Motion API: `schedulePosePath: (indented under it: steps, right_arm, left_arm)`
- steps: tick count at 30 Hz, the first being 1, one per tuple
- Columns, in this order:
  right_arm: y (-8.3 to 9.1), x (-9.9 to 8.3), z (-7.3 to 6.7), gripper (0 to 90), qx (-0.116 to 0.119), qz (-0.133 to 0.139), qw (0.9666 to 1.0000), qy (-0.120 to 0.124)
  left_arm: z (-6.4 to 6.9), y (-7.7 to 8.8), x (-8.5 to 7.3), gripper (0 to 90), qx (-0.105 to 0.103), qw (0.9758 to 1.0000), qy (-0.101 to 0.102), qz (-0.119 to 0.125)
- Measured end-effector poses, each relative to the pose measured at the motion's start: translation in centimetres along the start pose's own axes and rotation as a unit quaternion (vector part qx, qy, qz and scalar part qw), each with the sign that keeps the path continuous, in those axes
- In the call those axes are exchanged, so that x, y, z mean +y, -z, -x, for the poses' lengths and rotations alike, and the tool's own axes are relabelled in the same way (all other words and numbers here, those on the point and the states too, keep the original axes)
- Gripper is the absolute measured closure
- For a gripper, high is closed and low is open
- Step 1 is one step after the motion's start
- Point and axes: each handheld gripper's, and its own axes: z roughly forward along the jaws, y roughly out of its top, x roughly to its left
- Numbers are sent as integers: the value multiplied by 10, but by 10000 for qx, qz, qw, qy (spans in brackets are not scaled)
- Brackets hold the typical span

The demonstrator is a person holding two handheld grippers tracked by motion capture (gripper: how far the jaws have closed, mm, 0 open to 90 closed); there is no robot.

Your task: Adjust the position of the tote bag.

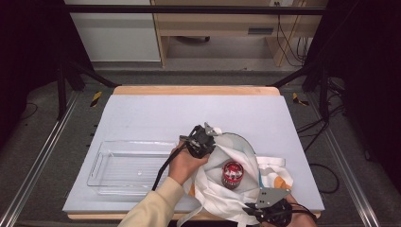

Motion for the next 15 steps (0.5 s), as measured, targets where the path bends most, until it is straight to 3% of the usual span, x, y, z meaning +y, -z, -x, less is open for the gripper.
schedulePosePath:
  steps: [1,2,4,5,6,8,9,15]
  right_arm:
    - [0,0,0,794,0,0,10000,0]
    - [2,1,0,692,7,108,9999,-72]
    - [3,1,0,658,-7,152,9999,-77]
    - [5,2,0,581,-45,193,9998,-85]
    - [6,3,1,542,-71,198,9997,-110]
    - [8,5,1,515,-78,211,9997,-129]
    - [12,7,2,426,-155,247,9994,-181]
    - [18,12,4,360,-255,304,9989,-241]
  left_arm:
    - [0,0,0,785,0,10000,0,0]
    - [1,10,-3,752,60,9999,-39,135]
    - [1,16,-3,717,46,9998,-55,187]
    - [1,28,-4,698,86,9992,-52,378]
    - [1,28,-4,677,86,9992,-52,378]
    - [3,41,-5,664,94,9982,-18,590]
    - [9,53,-7,657,13,9973,-103,728]
    - [30,74,-17,605,-191,9956,-469,788]
